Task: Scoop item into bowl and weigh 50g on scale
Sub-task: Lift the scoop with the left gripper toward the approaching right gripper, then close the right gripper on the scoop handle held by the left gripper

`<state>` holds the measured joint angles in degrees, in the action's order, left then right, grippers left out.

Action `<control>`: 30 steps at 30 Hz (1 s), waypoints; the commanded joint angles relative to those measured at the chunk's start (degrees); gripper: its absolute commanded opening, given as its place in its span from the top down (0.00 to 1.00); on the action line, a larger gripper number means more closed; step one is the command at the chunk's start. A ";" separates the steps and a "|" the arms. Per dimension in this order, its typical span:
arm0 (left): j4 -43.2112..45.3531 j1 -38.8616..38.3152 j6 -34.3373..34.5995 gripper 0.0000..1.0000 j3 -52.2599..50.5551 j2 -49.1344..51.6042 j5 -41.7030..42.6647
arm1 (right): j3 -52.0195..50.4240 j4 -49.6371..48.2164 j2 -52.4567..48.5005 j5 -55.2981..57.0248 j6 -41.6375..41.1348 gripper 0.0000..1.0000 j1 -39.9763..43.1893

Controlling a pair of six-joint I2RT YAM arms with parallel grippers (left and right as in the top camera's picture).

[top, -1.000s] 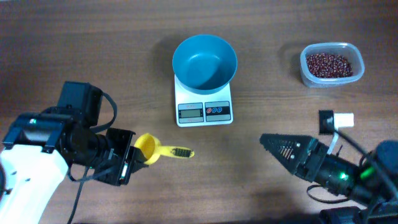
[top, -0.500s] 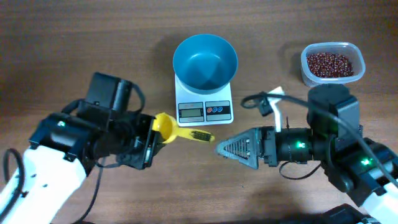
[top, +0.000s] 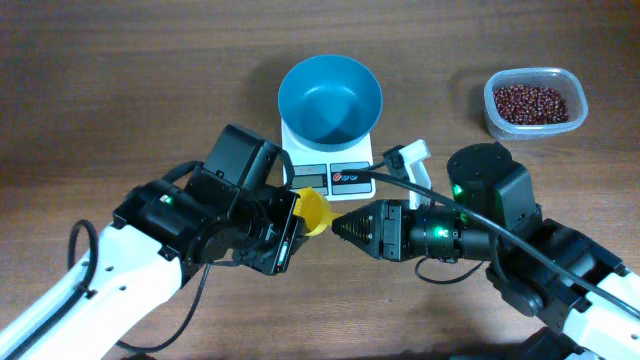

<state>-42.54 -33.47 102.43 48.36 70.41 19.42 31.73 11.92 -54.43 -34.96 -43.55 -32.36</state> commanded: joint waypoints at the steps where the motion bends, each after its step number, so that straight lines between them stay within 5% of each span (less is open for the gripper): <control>1: 0.09 -0.31 2.99 1.00 0.22 0.31 1.79 | 0.87 -0.42 -0.09 2.14 -0.35 0.72 -0.35; 10: -3.19 -1.40 2.97 1.00 0.22 0.31 1.11 | 0.87 -0.39 -0.09 2.67 -0.48 0.85 -0.24; 19: -2.95 -1.36 3.48 1.00 0.22 0.31 -0.24 | 0.87 -0.17 -0.09 2.23 -0.48 0.87 -0.26; 26: -2.38 -1.25 3.45 1.00 0.22 0.31 -2.78 | 0.87 1.62 -0.11 0.72 -0.46 0.73 -0.26; 30: -0.37 -1.27 3.41 1.00 0.22 0.31 -2.71 | 0.87 2.62 -0.09 0.66 -0.48 0.73 -0.26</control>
<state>-43.00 -34.59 105.08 48.36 70.41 17.47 31.73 14.59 -54.46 -33.71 -44.60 -32.36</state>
